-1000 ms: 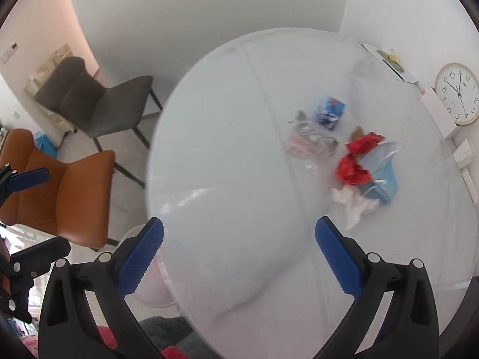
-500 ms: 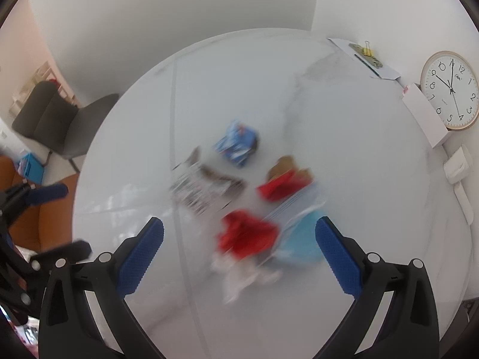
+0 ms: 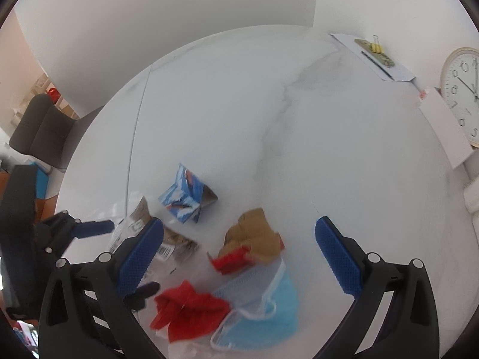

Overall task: Collect trash
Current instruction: 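Grasp the clear snack bag with the left tool while the right tool grasps the blue bird-printed box, then drop the snack bag into the wastebasket while the right tool drops the blue box, then move both tools back over the table toward the red paper and mask, then grasp the red crumpled paper with the left tool while the right tool grasps the blue face mask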

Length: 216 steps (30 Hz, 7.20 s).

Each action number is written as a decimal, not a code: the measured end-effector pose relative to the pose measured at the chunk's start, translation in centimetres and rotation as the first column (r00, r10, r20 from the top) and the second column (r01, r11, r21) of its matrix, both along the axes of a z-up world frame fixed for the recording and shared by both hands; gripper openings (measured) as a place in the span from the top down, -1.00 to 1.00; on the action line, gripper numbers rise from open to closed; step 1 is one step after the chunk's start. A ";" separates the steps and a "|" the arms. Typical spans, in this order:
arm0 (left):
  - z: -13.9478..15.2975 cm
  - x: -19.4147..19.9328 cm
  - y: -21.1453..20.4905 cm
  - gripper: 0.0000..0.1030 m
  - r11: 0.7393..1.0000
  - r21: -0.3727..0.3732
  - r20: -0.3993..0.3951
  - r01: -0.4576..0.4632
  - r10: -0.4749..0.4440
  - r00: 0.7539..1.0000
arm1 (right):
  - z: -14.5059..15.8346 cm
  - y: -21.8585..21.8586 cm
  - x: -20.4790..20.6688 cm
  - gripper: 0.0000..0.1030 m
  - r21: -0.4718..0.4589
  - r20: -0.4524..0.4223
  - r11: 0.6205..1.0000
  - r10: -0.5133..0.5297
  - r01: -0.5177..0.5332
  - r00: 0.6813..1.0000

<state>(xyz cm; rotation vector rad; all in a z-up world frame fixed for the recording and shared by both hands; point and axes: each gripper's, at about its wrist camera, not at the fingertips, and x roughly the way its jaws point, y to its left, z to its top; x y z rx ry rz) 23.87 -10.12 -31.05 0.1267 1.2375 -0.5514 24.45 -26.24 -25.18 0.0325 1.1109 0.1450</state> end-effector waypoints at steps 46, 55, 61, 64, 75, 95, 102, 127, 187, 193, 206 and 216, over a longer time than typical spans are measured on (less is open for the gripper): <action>3.3 -4.3 15.5 0.18 0.958 -0.026 0.098 -0.286 0.287 0.953 | -8.4 9.4 4.2 -0.16 -0.083 -0.092 0.957 -0.283 0.276 0.955; 5.1 -7.1 18.7 0.18 0.939 -0.020 0.121 -0.342 0.342 0.932 | -4.5 10.6 2.2 0.00 -0.060 -0.015 0.982 -0.178 0.177 0.984; 7.1 -10.3 21.3 0.17 0.926 -0.007 0.157 -0.379 0.375 0.914 | -0.4 15.4 -2.5 0.00 -0.028 0.019 1.000 0.004 -0.004 1.000; 8.1 -12.4 22.4 0.17 0.921 0.004 0.168 -0.390 0.384 0.908 | 1.0 18.5 -6.2 0.00 -0.012 0.016 0.994 0.109 -0.109 0.994; 8.3 -20.7 28.6 0.15 0.929 0.068 0.151 -0.363 0.350 0.925 | 2.1 28.7 -18.8 -0.01 0.128 -0.063 0.932 0.350 -0.340 0.935; 1.0 -28.7 33.7 -0.52 0.960 0.122 0.026 -0.252 0.251 0.968 | 2.0 35.1 -24.8 -0.01 0.153 -0.106 0.930 0.353 -0.335 0.930; 1.5 -29.2 34.1 -0.55 0.953 0.114 0.038 -0.280 0.277 0.960 | 2.0 34.9 -25.3 -0.01 0.155 -0.096 0.928 0.356 -0.339 0.930; 9.3 -33.5 39.0 -0.76 0.891 0.086 0.189 -0.446 0.425 0.885 | 0.1 40.2 -27.9 -0.11 0.100 -0.117 0.858 0.513 -0.504 0.850; 14.7 -16.2 13.0 -0.85 0.997 0.018 0.288 -0.072 0.064 0.956 | 7.8 9.3 -16.8 -0.95 0.029 0.052 0.997 -0.073 0.071 0.996; 12.3 -14.6 8.9 -0.85 1.000 0.002 0.246 0.026 -0.026 0.969 | 6.7 5.1 -16.7 -0.95 0.023 0.028 0.990 -0.137 0.136 0.990; 5.9 -7.5 -0.4 -0.85 0.995 -0.010 0.164 0.102 -0.099 0.981 | 3.5 -1.9 -13.3 -0.95 0.020 -0.020 0.978 -0.207 0.208 0.978; 0.2 -3.2 -3.8 -0.52 0.993 0.050 0.059 0.105 -0.108 0.992 | 0.7 -4.5 -7.2 -0.95 0.036 -0.035 0.986 -0.164 0.166 0.986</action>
